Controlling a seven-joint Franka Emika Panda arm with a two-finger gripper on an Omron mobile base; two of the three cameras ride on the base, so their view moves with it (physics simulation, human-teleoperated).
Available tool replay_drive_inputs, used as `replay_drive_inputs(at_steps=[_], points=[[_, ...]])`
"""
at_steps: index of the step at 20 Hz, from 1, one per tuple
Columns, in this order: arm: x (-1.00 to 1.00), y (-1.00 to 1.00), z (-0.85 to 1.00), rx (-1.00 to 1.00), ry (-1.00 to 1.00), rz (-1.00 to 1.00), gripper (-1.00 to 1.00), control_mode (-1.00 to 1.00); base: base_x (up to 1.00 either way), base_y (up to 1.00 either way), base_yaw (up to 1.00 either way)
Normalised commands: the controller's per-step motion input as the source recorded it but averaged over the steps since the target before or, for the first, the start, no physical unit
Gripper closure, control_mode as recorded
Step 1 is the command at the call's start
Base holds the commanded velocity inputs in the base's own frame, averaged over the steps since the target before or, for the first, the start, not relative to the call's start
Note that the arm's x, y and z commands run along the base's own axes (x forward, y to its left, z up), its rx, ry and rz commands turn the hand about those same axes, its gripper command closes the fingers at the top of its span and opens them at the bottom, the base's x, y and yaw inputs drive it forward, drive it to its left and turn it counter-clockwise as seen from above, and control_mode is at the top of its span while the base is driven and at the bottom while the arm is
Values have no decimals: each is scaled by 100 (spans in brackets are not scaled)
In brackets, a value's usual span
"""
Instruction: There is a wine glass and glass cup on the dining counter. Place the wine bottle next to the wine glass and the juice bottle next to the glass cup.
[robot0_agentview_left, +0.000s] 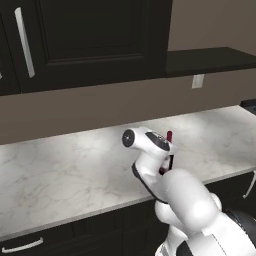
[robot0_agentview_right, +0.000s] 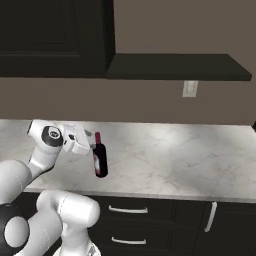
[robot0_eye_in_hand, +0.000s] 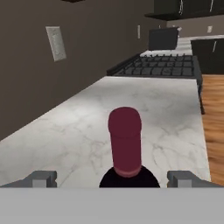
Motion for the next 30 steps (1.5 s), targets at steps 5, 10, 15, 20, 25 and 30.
replay_drive_inputs(at_steps=[5,10,15,20,25,30], points=[[2,-3,-9,-2,0,-2,-100,-100,0,0,0],[-7,-2,-5,-3,0,-2,-100,-100,0,0,0],[-11,-13,0,-3,0,-3,-100,-100,0,0,0],[-8,-18,0,-1,0,-3,-100,-100,0,0,0],[2,-14,-5,0,3,-2,-100,-100,0,0,0],[21,-4,-10,0,6,0,-100,-100,0,0,0]])
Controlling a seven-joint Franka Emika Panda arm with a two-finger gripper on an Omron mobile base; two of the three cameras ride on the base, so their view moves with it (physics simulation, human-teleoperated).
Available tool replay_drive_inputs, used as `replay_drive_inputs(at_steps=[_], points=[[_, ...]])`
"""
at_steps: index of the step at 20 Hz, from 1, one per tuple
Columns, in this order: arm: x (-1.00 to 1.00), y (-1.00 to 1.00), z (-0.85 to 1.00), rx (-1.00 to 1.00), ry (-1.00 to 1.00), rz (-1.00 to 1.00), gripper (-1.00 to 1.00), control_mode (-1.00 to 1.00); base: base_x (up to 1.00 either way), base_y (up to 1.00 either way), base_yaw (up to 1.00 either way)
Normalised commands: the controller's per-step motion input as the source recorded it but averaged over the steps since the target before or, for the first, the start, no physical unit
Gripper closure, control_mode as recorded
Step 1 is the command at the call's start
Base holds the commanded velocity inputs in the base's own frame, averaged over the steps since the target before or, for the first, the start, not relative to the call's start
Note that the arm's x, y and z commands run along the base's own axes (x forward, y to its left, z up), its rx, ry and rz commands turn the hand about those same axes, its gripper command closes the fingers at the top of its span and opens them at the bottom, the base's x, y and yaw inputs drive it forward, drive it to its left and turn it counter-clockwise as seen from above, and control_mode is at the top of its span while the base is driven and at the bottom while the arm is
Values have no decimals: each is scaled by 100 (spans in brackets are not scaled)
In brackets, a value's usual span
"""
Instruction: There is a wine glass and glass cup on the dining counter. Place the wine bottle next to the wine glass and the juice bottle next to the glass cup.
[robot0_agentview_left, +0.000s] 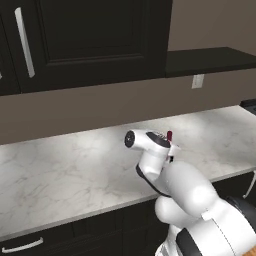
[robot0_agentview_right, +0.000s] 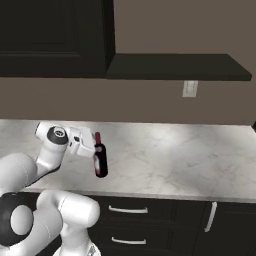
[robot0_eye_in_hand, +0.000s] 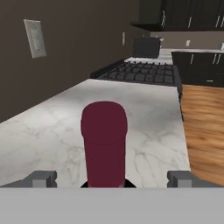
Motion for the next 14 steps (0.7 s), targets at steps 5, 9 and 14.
replay_drive_inputs(at_steps=[5,9,14], points=[[14,-2,-9,0,4,0,-100,-100,0,0,0],[2,0,-12,-1,2,0,-100,-100,0,0,0],[0,0,-21,-4,5,0,-100,-100,0,0,0]])
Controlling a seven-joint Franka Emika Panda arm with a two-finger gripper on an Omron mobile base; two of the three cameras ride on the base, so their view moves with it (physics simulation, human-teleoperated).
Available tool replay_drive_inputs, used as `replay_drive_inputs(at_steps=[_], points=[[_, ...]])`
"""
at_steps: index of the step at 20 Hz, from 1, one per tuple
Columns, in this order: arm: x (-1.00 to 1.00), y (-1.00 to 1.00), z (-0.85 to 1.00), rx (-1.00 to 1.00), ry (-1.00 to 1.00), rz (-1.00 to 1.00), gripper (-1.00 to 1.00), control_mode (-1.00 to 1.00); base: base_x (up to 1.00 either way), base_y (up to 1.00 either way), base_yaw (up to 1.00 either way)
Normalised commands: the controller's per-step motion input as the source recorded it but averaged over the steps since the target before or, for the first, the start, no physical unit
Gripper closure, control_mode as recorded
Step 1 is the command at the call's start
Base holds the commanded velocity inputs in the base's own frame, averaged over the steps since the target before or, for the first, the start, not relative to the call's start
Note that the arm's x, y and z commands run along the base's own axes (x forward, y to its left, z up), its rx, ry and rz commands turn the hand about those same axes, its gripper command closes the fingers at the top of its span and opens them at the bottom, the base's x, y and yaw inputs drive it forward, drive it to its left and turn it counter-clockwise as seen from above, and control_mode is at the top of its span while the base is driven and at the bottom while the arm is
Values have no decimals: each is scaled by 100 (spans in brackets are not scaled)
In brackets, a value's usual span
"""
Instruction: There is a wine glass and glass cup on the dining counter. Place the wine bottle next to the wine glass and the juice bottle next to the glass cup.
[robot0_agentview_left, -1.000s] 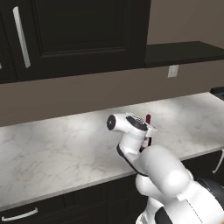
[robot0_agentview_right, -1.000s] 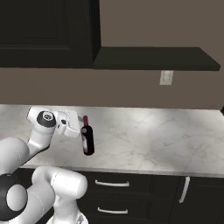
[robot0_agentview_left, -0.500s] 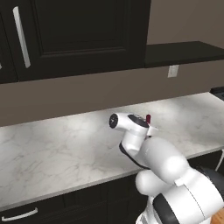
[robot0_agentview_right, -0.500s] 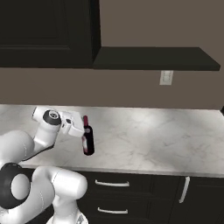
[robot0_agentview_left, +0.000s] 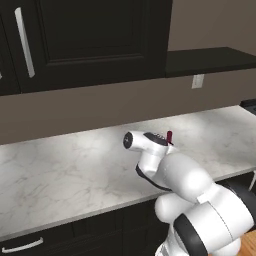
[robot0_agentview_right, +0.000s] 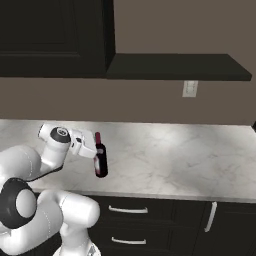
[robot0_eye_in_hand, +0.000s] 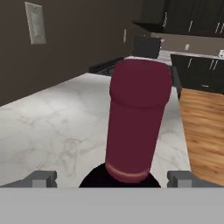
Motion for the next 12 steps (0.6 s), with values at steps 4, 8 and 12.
replay_drive_inputs(at_steps=[4,8,12], points=[[0,0,-28,-5,5,0,-100,-100,0,0,0],[0,-2,-21,-2,4,0,-100,-100,0,0,0],[0,0,-20,0,6,0,-100,-100,0,0,0]])
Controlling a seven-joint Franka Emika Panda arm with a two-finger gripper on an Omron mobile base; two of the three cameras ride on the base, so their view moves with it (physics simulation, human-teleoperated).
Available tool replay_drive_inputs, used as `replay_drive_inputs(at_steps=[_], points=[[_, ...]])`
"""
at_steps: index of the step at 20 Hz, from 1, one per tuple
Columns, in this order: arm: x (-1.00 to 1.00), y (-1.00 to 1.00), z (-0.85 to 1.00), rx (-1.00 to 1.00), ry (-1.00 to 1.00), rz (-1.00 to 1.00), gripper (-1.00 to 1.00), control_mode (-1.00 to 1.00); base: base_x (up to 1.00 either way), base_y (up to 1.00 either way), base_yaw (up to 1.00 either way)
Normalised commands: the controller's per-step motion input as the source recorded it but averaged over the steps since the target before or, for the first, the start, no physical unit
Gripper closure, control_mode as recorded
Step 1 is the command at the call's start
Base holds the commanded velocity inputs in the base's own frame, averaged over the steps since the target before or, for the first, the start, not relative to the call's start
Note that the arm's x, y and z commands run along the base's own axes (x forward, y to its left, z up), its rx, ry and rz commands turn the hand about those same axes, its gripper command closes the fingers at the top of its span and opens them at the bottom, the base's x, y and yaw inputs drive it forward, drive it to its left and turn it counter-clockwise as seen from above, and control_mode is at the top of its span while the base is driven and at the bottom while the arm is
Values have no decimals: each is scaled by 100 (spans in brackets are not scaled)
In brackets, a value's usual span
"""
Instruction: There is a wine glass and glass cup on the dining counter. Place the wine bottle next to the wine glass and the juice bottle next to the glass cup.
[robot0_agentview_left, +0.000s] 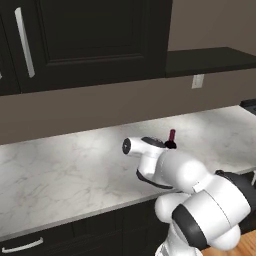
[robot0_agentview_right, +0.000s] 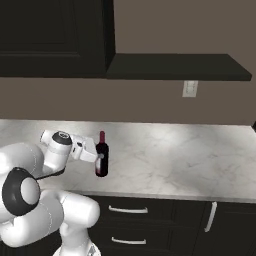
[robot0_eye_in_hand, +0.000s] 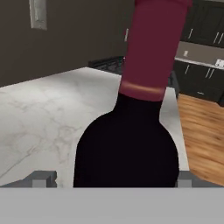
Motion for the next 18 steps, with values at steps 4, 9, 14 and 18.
replay_drive_inputs(at_steps=[4,9,14,18], points=[[0,0,-19,-2,3,0,-100,-100,0,0,0],[-1,0,-5,0,1,0,100,-100,0,0,0],[-8,-2,8,0,0,0,100,-100,0,0,0],[-28,2,33,0,0,1,100,-100,0,0,0]])
